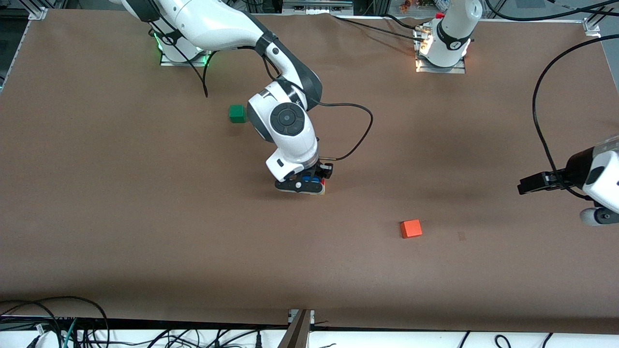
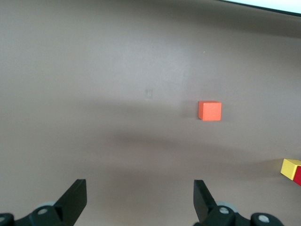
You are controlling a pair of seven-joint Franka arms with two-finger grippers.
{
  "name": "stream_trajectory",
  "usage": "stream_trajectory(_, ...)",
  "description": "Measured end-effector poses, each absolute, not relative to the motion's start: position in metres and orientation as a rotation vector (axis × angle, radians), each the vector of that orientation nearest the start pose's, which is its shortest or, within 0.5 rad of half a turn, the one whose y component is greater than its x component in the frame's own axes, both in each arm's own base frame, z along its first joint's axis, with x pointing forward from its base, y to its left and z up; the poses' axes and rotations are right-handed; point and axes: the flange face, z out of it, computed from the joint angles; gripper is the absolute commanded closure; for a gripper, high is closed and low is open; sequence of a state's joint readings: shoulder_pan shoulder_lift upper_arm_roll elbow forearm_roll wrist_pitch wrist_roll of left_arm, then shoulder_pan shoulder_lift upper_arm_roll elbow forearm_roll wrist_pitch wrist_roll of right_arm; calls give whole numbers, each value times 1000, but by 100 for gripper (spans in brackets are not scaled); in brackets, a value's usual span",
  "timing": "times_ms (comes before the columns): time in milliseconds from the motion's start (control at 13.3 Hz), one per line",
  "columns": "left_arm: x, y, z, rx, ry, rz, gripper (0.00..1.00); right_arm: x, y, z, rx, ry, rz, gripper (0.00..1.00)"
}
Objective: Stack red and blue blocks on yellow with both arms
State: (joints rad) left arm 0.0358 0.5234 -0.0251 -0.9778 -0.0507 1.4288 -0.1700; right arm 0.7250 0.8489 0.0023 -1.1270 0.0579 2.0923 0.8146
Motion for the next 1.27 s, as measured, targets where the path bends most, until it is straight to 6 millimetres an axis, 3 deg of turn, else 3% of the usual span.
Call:
stream_trajectory(225,678,37,567,-3211,-353,174,0,573,525,302,-3036,160,-82,41)
stream_trajectory(375,668,36,576,-3217,-283,217,0,571,527,298,-3042,152,-88,38)
stream_trajectory(525,656,27,589,-3225,-196,236,0,569,530,295,-3043,142,-95,37)
stream_trajectory(675,639,10,593,-3220,-141,287,0,567,533,292,-3045,136,-95,28)
stream_trajectory(750,630,-1,593,-3211,-114,311,0,567,533,292,-3045,135,-96,0)
stream_trajectory(975,603,-28,591,-3172,-48,317,0,570,530,295,-3048,143,-104,0)
stream_trajectory(1125,589,-31,588,-3163,-41,309,0,577,524,310,-3060,160,-108,0)
stream_trajectory(1275,583,-28,585,-3162,-48,310,0,593,501,362,-3052,215,-134,0)
